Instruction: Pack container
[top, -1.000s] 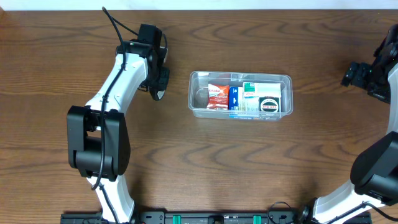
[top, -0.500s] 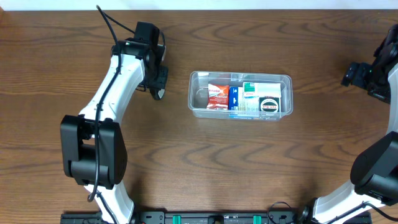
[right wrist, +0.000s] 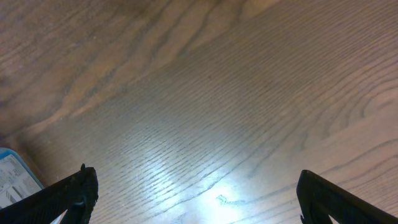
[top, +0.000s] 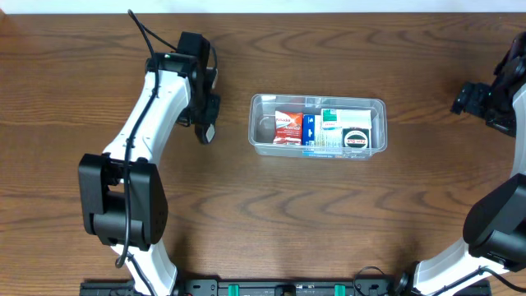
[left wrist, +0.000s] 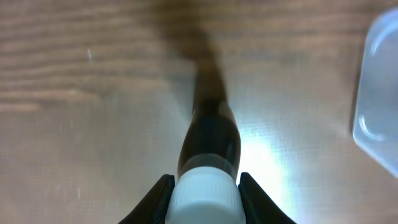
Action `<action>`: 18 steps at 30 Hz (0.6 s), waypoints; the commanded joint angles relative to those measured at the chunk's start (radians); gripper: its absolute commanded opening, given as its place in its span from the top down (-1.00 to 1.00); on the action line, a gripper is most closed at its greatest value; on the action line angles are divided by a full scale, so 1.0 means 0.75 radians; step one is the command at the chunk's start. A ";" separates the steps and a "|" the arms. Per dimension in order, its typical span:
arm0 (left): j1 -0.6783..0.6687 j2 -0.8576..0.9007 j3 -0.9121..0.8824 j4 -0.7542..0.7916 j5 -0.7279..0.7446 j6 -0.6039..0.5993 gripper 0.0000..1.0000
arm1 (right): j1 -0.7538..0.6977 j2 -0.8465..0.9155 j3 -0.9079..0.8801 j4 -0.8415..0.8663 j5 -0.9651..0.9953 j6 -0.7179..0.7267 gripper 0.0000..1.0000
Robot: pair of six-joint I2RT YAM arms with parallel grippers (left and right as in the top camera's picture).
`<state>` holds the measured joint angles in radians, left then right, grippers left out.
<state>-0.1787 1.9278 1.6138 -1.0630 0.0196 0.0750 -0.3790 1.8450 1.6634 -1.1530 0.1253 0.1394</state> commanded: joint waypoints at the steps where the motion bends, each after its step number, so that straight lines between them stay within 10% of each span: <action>1: 0.003 -0.045 0.157 -0.067 -0.005 -0.055 0.47 | -0.012 -0.002 0.023 0.001 0.007 -0.019 -0.98; 18: -0.227 -0.045 0.479 -0.288 -0.001 -0.350 0.47 | -0.012 -0.002 0.023 0.001 0.007 -0.019 -0.98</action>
<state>-0.3283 1.9278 1.9350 -1.2755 0.0204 -0.1184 -0.3790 1.8450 1.6634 -1.1526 0.1253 0.1394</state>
